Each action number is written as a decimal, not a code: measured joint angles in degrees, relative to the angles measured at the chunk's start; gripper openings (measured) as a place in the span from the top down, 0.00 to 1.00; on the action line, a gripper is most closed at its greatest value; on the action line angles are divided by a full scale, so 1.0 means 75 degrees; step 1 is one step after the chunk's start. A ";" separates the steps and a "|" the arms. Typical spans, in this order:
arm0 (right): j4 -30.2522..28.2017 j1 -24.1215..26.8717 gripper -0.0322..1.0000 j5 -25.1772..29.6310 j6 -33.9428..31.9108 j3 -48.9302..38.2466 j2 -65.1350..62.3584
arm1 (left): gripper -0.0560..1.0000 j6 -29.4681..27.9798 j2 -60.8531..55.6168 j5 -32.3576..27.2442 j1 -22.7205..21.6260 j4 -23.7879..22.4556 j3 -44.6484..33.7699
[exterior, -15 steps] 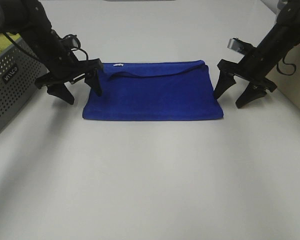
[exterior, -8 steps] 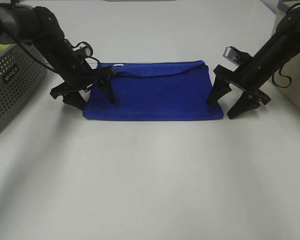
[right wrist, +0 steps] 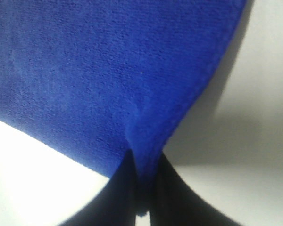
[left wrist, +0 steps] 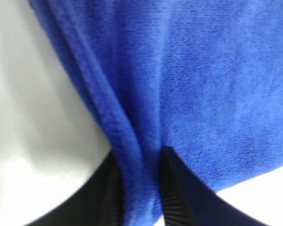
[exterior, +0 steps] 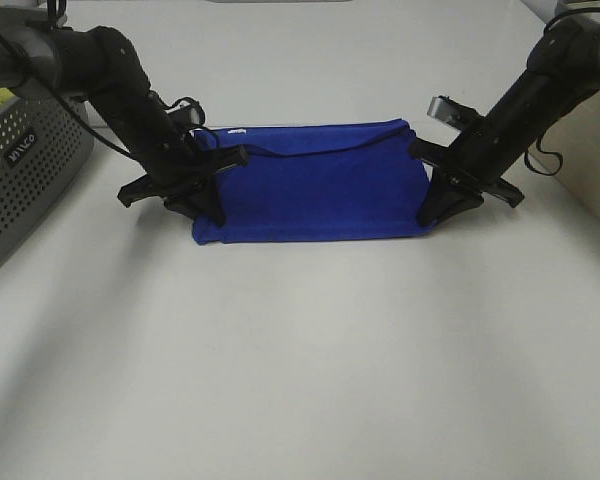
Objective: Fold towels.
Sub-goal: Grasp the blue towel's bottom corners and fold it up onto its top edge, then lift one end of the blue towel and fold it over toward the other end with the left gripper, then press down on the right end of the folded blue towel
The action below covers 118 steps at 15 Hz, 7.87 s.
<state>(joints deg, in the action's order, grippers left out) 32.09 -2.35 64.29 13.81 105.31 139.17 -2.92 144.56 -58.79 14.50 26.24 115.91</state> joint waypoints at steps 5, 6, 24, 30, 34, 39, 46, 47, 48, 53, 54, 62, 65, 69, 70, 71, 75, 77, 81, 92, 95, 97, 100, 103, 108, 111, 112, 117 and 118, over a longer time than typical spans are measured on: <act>-0.0275 0.0015 0.95 0.0397 -0.0168 -0.0023 -0.0160 | 0.90 -0.0053 -0.0053 -0.0497 0.0000 -0.0512 0.0000; -0.0275 0.0015 0.95 0.0535 -0.0176 -0.0115 -0.0298 | 0.90 -0.0053 -0.0076 -0.0787 0.0000 -0.0604 0.0000; -0.0076 0.0008 0.95 -0.1001 0.0283 -0.4966 -0.3201 | 0.90 -0.0367 -0.3430 0.1161 0.0917 -0.0710 -0.4981; 0.0046 0.0008 0.95 -0.1024 0.0275 -0.2330 -0.2552 | 0.90 -0.0680 -0.2895 0.1581 0.0497 -0.0688 -0.3193; 0.0084 0.0008 0.95 -0.0909 0.0214 -0.0917 -0.1459 | 0.90 -0.0642 -0.1872 0.1451 0.0237 -0.0558 -0.1696; -0.0069 0.0008 0.91 -0.0901 -0.0138 -0.0512 -0.0779 | 0.78 -0.0596 -0.1184 0.1795 0.0237 -0.0283 -0.1031; -0.0397 0.0008 0.20 -0.0214 -0.0283 -0.0512 -0.1100 | 0.20 -0.0604 -0.1176 0.2238 0.0153 -0.0657 -0.0993; -0.0565 0.0008 0.19 -0.0084 -0.0290 -0.0512 -0.1253 | 0.19 -0.0680 -0.1192 0.2147 0.0069 -0.0924 -0.0993; -0.0733 0.0008 0.18 0.0031 -0.0290 -0.0512 -0.1375 | 0.19 -0.0733 -0.1192 0.1979 -0.0038 -0.1108 -0.0993; -0.0901 0.0008 0.18 0.0290 -0.0298 -0.0512 -0.1459 | 0.19 -0.0053 -0.0993 0.1849 -0.0168 -0.0634 -0.0963; -0.0917 0.0008 0.18 0.0298 -0.0298 -0.0512 -0.1459 | 0.19 0.0145 -0.0901 0.1902 -0.0168 -0.0558 -0.0963; -0.0932 0.0008 0.18 0.0359 -0.0298 -0.0512 -0.1459 | 0.21 0.0963 -0.0573 0.2620 -0.0168 -0.0550 -0.0947; -0.0932 0.0008 0.18 0.0344 -0.0328 -0.0512 -0.1459 | 0.35 0.0863 -0.0458 0.2636 -0.0168 -0.0542 -0.0894; -0.0932 0.0008 0.18 0.0229 -0.0344 -0.0512 -0.1459 | 0.82 0.0672 -0.0420 0.2620 -0.0160 -0.0428 -0.0894; -0.0932 0.0008 0.18 0.0229 -0.0359 -0.0512 -0.1459 | 0.82 0.0611 -0.0428 0.2574 -0.0160 -0.0443 -0.0871; -0.0932 0.0008 0.18 0.0229 -0.0359 -0.0512 -0.1459 | 0.82 0.0596 -0.0443 0.2330 -0.0160 -0.0581 -0.0779; -0.0932 0.0008 0.18 0.0222 -0.0359 -0.0512 -0.1459 | 0.82 -0.0382 -0.0466 -0.0176 -0.0160 -0.2628 0.0581; -0.0932 0.0008 0.18 0.0222 -0.0359 -0.0512 -0.1459 | 0.82 -0.0611 -0.0466 -0.1283 -0.0160 -0.3262 0.1727; -0.0932 0.0008 0.18 0.0229 -0.0359 -0.0512 -0.1459 | 0.82 -0.0810 -0.0787 -0.1367 0.0061 -0.2238 0.2827; -0.0932 0.0008 0.18 0.0328 -0.0359 -0.0512 -0.1459 | 0.76 -0.2498 0.0107 -0.0657 0.1742 -0.0985 0.2865; -0.0901 0.0008 0.18 0.0405 -0.0359 -0.0512 -0.1474 | 0.52 -0.2903 0.0344 -0.0306 0.1742 -0.0443 0.2865; -0.0817 0.0008 0.18 0.0466 -0.0359 -0.0512 -0.1558 | 0.46 -0.2857 0.0351 0.0321 0.1742 0.0825 0.2865; -0.0565 0.0008 0.18 0.0657 -0.0313 -0.0512 -0.1642 | 0.46 -0.2697 0.0328 0.0657 0.1688 0.1215 0.2865; 0.0710 0.0008 0.18 0.0657 0.0130 -0.0512 -0.2063 | 0.46 -0.1895 0.0191 0.0779 0.1245 0.1039 0.2865; 0.3736 -0.0390 0.21 0.0665 0.1551 -0.1184 -0.2208 | 0.46 -0.1176 -0.0092 0.0787 0.0199 0.0879 0.2865; 0.5485 -0.0924 0.23 0.0665 0.2987 -0.2368 -0.2193 | 0.46 -0.1161 -0.0099 0.0619 0.0000 0.0840 0.2865; 0.6089 -0.1085 0.23 0.0672 0.3499 -0.2582 -0.2162 | 0.46 -0.1161 -0.0099 0.0611 0.0000 0.0840 0.2865; 0.7540 -0.1513 0.23 0.0741 0.4370 -0.2659 -0.1345 | 0.46 -0.1154 -0.0099 0.0435 0.0000 0.0840 0.2865; 0.7540 -0.1505 0.23 0.0733 0.4484 -0.2659 -0.1123 | 0.46 -0.1154 -0.0099 0.0435 0.0000 0.0840 0.2865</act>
<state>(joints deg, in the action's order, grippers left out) 88.64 -13.64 69.79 47.44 85.37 130.75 -11.57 143.81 -55.52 14.50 32.54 137.40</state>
